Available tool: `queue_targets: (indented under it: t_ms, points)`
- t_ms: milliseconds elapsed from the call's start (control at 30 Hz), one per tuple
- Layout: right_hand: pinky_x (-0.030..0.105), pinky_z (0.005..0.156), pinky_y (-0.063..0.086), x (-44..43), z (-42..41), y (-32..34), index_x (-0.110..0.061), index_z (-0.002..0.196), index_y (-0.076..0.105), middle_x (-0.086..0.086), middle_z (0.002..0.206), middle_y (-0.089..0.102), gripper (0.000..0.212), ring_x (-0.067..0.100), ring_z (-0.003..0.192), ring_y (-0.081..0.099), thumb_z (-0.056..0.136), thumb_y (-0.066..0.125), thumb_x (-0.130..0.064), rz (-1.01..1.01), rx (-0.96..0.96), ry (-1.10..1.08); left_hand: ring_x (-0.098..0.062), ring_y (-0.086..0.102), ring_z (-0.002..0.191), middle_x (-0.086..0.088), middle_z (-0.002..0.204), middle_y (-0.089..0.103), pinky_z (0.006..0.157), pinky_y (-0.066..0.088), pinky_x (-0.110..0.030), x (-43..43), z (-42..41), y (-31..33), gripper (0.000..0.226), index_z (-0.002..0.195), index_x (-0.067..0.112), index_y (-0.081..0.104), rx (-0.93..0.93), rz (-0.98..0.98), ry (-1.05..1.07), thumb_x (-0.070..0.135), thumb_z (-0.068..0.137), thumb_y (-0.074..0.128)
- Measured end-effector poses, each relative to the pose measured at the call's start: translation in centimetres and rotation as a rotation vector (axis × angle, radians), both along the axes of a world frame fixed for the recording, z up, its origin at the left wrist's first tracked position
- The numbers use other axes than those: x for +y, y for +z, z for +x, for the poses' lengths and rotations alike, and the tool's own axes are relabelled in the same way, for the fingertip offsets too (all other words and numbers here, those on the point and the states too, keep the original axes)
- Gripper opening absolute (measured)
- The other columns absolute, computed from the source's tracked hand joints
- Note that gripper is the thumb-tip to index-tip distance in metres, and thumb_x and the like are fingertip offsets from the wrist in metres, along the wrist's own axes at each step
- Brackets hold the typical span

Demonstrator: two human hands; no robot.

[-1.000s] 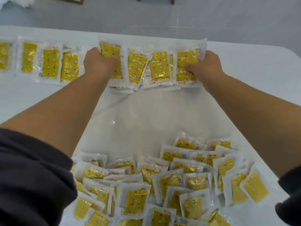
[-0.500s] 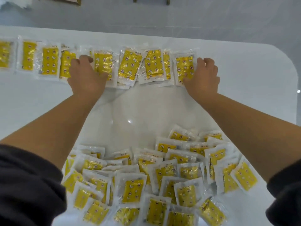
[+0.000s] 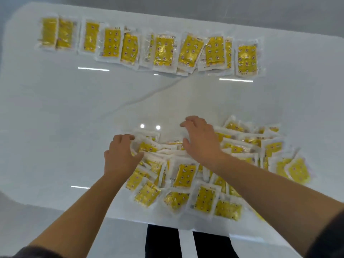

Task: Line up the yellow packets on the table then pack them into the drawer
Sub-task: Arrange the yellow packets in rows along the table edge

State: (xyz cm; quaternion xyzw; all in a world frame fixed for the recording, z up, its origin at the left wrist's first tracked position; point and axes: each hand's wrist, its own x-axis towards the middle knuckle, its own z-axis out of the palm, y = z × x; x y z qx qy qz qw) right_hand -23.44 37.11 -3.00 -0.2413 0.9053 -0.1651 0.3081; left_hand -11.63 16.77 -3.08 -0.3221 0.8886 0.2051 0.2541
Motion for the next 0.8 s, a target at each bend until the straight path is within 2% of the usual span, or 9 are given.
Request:
queue_targets:
  t_ms: [67,167,233,300,367,500,633,700,800]
  points:
    - [0.039,0.098,0.034,-1.9,2.7,0.1,-0.018,0.126,0.055,0.002,0.132,0.048,0.041,0.023,0.124,0.044,0.086,0.057,-0.012,-0.014,0.008,0.031,-0.026,0.05,0.116,-0.005,0.13,0.046,0.089,0.043,-0.043,-0.6,1.8,-0.2,0.07,0.133,0.02,0.046,0.027,0.0,-0.019,0.039,0.074,0.079]
    - [0.04,0.084,0.043,-4.3,6.5,-0.4,-0.015,0.11,0.064,0.004,0.109,0.058,0.034,0.027,0.101,0.056,0.076,0.063,-0.006,-0.03,0.046,0.073,-0.027,0.048,0.119,-0.006,0.133,0.044,0.09,0.043,-0.043,-1.2,3.9,-1.0,0.095,0.143,0.022,0.032,-0.058,-0.02,-0.13,0.054,0.067,0.079]
    - [0.039,0.084,0.042,-5.4,8.7,-0.7,-0.015,0.11,0.063,0.004,0.107,0.058,0.033,0.026,0.099,0.055,0.078,0.06,-0.004,-0.018,0.006,0.084,-0.025,0.045,0.122,-0.005,0.136,0.039,0.09,0.044,-0.041,-1.2,4.9,-1.7,0.114,0.15,0.022,0.014,-0.152,-0.049,-0.212,0.064,0.064,0.076]
    - [0.038,0.079,0.043,-5.8,10.6,-1.1,-0.014,0.108,0.063,0.004,0.105,0.058,0.032,0.026,0.097,0.055,0.078,0.059,-0.004,-0.006,-0.02,0.065,-0.024,0.047,0.118,-0.005,0.132,0.039,0.087,0.044,-0.038,-1.0,5.8,-2.5,0.119,0.151,0.02,0.009,-0.172,-0.083,-0.245,0.068,0.063,0.074]
    - [0.037,0.074,0.045,-5.9,11.9,-1.4,-0.015,0.106,0.063,0.005,0.103,0.058,0.031,0.027,0.095,0.056,0.077,0.061,-0.006,0.031,-0.025,0.031,-0.025,0.05,0.112,-0.006,0.126,0.045,0.084,0.044,-0.038,-1.1,6.5,-3.2,0.115,0.147,0.017,0.021,-0.122,-0.129,-0.235,0.07,0.06,0.073]
    - [0.036,0.087,0.041,-6.2,13.4,-1.6,-0.021,0.119,0.055,-0.001,0.116,0.054,0.032,0.022,0.107,0.051,0.088,0.054,-0.015,0.118,-0.087,-0.023,-0.023,0.053,0.112,-0.002,0.119,0.056,0.089,0.037,-0.038,-1.8,6.8,-4.1,0.095,0.131,0.015,0.04,-0.108,-0.106,-0.192,0.07,0.06,0.073]
    - [0.034,0.091,0.037,-6.6,15.2,-1.4,-0.026,0.128,0.048,-0.005,0.124,0.052,0.037,0.019,0.116,0.049,0.092,0.056,-0.027,0.159,-0.08,-0.038,-0.024,0.06,0.09,0.004,0.091,0.06,0.085,0.042,-0.038,-3.4,7.4,-4.2,0.055,0.105,0.022,0.045,-0.048,0.175,0.078,0.047,0.07,0.08]
    - [0.036,0.092,0.037,-6.7,16.0,-1.3,-0.027,0.132,0.044,-0.005,0.127,0.051,0.044,0.019,0.119,0.048,0.091,0.058,-0.032,0.185,-0.083,-0.022,-0.023,0.06,0.084,0.003,0.088,0.059,0.076,0.05,-0.039,-4.4,7.9,-4.0,0.051,0.105,0.024,0.043,-0.019,0.315,0.227,0.035,0.073,0.081]
    - [0.038,0.095,0.035,-6.8,16.8,-1.6,-0.028,0.136,0.039,-0.004,0.126,0.051,0.052,0.021,0.119,0.047,0.089,0.061,-0.034,0.216,-0.083,0.019,-0.009,0.06,0.078,0.008,0.088,0.061,0.069,0.05,-0.028,-6.2,8.4,-3.5,0.039,0.106,0.024,0.053,0.028,0.42,0.337,0.026,0.077,0.079]
